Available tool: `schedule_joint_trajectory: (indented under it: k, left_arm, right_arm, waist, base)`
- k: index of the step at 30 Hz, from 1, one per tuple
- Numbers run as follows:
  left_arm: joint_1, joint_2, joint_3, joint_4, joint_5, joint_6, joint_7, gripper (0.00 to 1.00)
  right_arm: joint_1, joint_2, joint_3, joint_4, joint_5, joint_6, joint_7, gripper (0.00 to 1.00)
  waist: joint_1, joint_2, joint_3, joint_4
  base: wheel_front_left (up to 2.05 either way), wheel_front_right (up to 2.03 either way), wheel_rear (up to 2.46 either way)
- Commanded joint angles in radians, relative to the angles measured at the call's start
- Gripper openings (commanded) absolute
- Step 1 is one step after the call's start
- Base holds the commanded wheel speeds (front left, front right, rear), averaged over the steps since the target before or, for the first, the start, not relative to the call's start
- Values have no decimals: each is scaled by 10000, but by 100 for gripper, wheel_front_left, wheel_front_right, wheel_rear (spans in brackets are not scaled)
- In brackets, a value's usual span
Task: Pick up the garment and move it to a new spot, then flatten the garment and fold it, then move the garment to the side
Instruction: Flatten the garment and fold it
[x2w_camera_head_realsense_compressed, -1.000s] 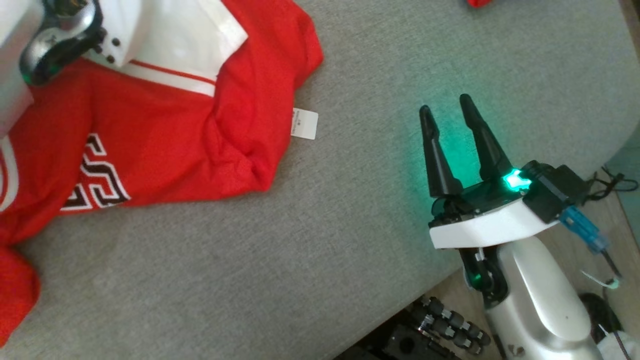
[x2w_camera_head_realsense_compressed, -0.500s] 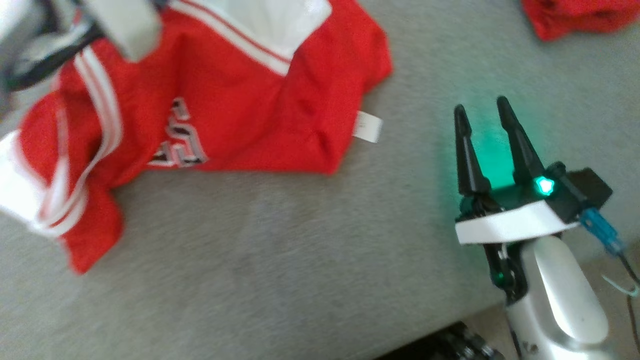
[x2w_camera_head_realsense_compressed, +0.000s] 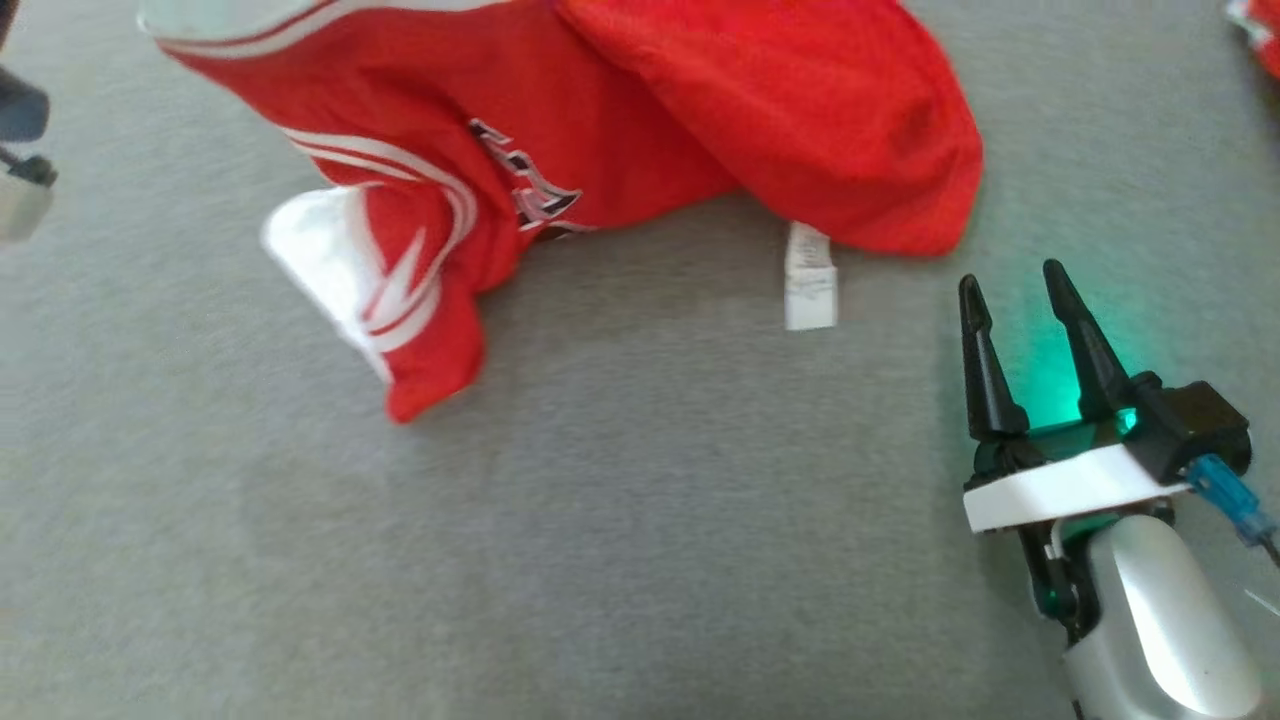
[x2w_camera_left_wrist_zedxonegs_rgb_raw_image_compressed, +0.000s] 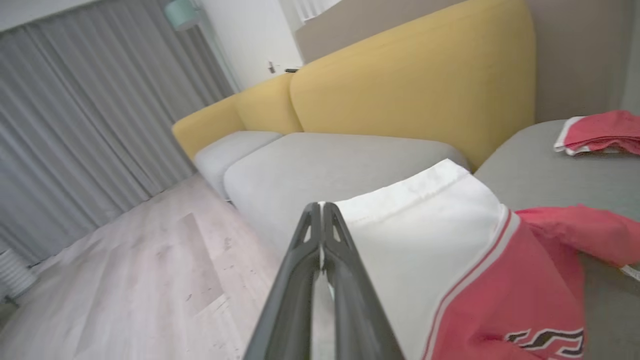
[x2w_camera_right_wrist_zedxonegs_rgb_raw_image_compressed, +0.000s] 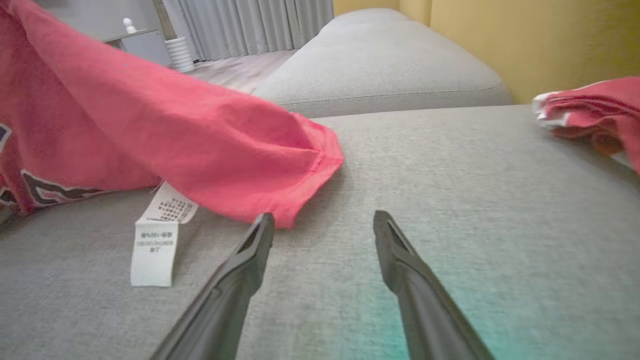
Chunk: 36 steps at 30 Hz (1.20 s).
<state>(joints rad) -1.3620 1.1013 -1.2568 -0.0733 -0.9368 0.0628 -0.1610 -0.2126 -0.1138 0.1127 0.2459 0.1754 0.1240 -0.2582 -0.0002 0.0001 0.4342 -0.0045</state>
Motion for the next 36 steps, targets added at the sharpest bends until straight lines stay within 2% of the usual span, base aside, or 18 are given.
schedule_joint_trajectory:
  k: [1, 5, 10, 23, 24, 25, 26, 27, 29, 30, 36]
  left_arm:
    - [-161, 464, 700, -121, -90, 130, -143, 0]
    - [59, 548, 759, -57, -217, 308, -412, 0]
    - [159, 494, 767, -42, -249, 311, -550, 0]
    - [131, 186, 686, 29, -214, 211, -532, 0]
    - [127, 155, 678, 48, -209, 199, -532, 0]
    - [122, 95, 667, 78, -205, 181, -537, 0]
    - [123, 66, 658, 91, -202, 175, -539, 0]
    - [124, 37, 651, 109, -196, 169, -543, 0]
    - [129, -21, 637, 150, -191, 153, -553, 0]
    - [132, -49, 632, 175, -185, 148, -562, 0]
    - [164, -150, 655, 319, -136, 142, -669, 0]
  right_arm:
    - [38, -146, 268, -149, 70, 67, -36, 100]
    - [-147, -294, 547, 76, 291, 67, -36, 100]
    - [-384, -591, 1502, 413, 812, 67, -36, 100]
    - [-1222, -802, 2703, 971, 613, 67, -36, 100]
    - [-1258, -814, 2738, 996, 606, 67, -36, 97]
    - [-1328, -825, 2763, 1022, 596, 67, -36, 85]
    - [-1364, -837, 2779, 1027, 573, 67, -36, 68]
    - [-1391, -834, 2777, 1030, 559, 67, -36, 43]
    - [-1417, -825, 2770, 1069, 547, 67, -36, 10]
    - [-1428, -831, 2778, 1117, 537, 67, -36, 0]
    - [-1573, -806, 2637, 1108, 550, 67, -36, 0]
  waist:
    - [2, -1, -127, 492]
    - [2, -1, -45, 717]
    - [2, -1, 44, 841]
    - [2, -1, 60, 1005]
    - [2, -1, 49, 1019]
    - [2, -1, 35, 1043]
    - [2, -1, 28, 1055]
    - [2, -1, 18, 1065]
    - [2, -1, -5, 1083]
    - [2, -1, -21, 1088]
    - [2, -1, -170, 1034]
  base:
    - [0, 0, 0]
    - [0, 0, 0]
    - [0, 0, 0]
    - [0, 0, 0]
    - [0, 0, 0]
    - [0, 0, 0]
    - [0, 0, 0]
    - [0, 0, 0]
    - [0, 0, 0]
    - [0, 0, 0]
    - [0, 0, 0]
